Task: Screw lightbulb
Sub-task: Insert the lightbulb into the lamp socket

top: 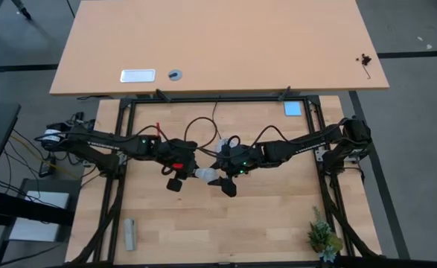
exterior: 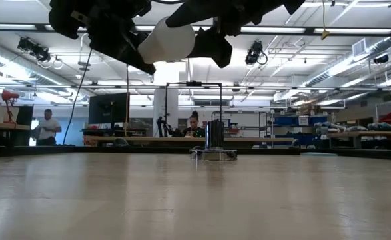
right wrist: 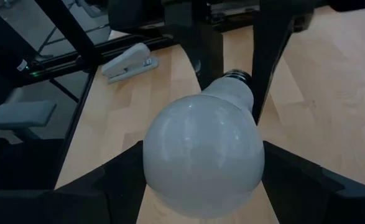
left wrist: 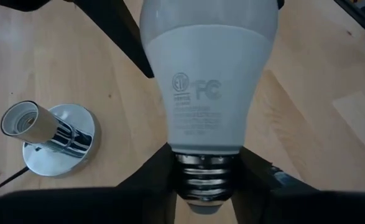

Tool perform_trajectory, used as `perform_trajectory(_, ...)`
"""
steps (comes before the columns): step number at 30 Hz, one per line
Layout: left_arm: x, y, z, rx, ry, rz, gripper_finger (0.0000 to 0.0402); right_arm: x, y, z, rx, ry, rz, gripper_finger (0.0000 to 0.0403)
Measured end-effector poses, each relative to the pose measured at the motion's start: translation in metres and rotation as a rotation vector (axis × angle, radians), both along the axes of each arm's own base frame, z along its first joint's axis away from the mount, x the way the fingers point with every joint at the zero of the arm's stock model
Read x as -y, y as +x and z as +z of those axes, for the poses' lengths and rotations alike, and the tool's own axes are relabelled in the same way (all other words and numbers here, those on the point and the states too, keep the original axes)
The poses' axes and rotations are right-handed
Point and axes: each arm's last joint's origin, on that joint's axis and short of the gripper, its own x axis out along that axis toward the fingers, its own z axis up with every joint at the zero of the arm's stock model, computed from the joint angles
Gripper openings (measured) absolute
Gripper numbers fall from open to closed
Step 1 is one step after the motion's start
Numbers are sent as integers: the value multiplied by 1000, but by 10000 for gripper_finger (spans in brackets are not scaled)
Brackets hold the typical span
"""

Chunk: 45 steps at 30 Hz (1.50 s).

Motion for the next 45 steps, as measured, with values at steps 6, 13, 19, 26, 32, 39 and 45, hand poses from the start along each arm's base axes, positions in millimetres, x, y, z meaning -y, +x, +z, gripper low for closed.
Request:
perform_trajectory(6,0,0,0,5,-1,0,98,0,0,0,-2,-4,3,288)
perform_trajectory(13,0,2,3,40,16,3,98,1,-5,9,14,-10,2,288)
perform_trajectory(19,-1,4,12,127,36,24,98,4,-18,32,74,-58,7,289)
perform_trajectory(26,-11,6,36,326,46,61,98,9,-44,72,188,-155,-25,289)
perform_trajectory(32,-28,10,51,468,-4,96,98,15,-70,106,296,-265,-79,288)
perform_trajectory(39,-46,9,53,509,-59,94,98,23,-105,142,415,-397,-187,287)
perform_trajectory(45,-55,10,61,593,-87,78,98,27,-124,161,484,-445,-237,287)
